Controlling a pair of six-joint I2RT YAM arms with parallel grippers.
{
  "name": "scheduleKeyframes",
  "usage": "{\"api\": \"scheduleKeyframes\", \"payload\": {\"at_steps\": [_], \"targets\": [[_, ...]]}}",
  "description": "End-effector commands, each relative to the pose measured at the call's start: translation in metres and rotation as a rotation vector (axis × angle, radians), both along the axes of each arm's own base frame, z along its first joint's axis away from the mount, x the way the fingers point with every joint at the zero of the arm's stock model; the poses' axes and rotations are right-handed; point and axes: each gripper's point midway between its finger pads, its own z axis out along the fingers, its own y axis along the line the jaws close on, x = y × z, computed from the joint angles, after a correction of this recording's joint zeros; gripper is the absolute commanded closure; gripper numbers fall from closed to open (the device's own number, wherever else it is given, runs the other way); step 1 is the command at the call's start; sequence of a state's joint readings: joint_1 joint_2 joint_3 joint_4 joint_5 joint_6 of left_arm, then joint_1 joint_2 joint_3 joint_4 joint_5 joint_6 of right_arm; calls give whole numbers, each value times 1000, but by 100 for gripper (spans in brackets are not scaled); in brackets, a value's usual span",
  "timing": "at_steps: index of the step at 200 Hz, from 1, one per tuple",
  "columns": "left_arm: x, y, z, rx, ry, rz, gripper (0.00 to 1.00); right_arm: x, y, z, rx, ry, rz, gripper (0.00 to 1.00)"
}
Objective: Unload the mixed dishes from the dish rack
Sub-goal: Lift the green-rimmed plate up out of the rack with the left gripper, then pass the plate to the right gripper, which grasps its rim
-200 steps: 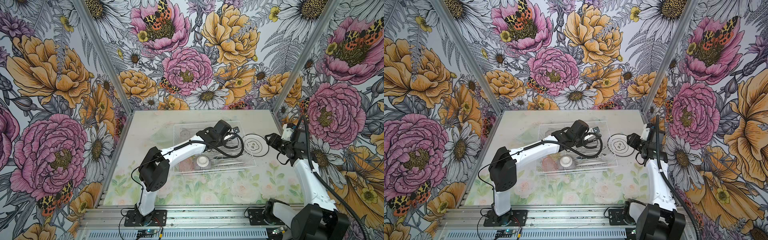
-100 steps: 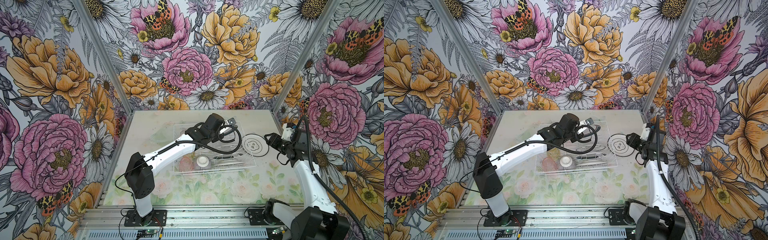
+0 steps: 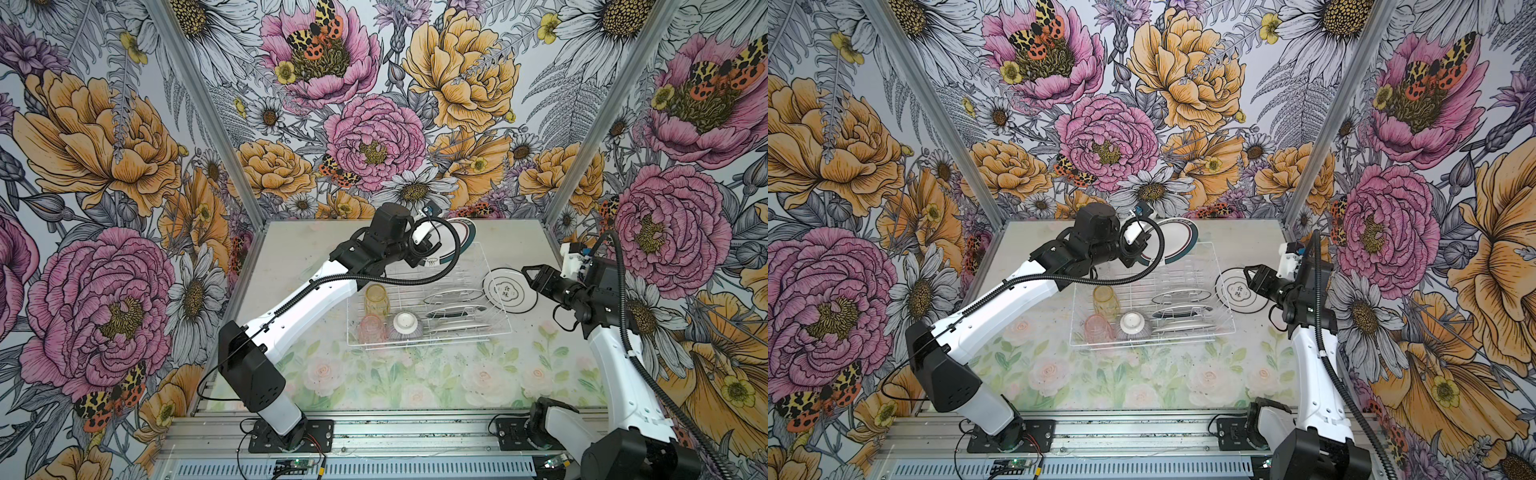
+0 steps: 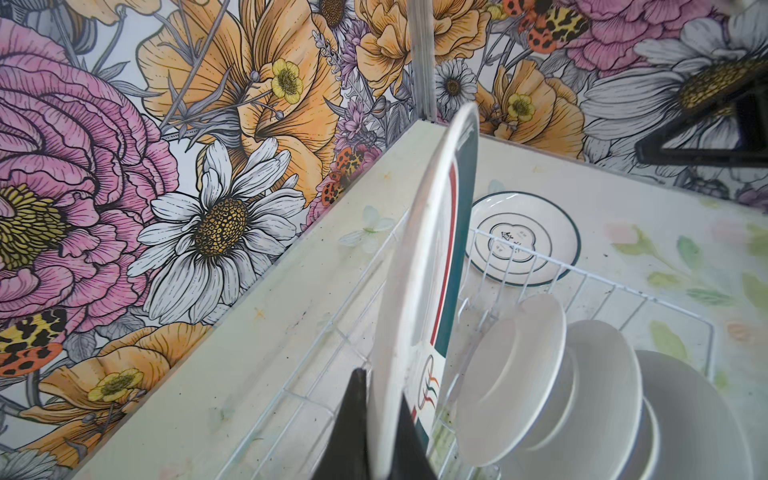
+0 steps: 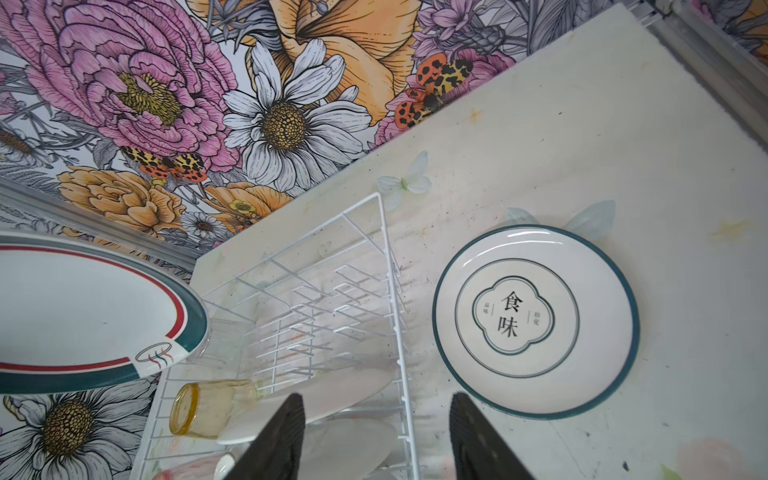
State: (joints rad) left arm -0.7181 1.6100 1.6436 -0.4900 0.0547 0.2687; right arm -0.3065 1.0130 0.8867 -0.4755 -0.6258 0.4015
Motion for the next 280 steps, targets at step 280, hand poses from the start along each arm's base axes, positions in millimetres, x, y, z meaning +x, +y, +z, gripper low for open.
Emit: {"api": "scheduleKeyframes", "payload": {"at_steps": [280], "targets": [[-16,-45,21,-653,544,-349,98,6,121,111,418,-415,455,63]]}}
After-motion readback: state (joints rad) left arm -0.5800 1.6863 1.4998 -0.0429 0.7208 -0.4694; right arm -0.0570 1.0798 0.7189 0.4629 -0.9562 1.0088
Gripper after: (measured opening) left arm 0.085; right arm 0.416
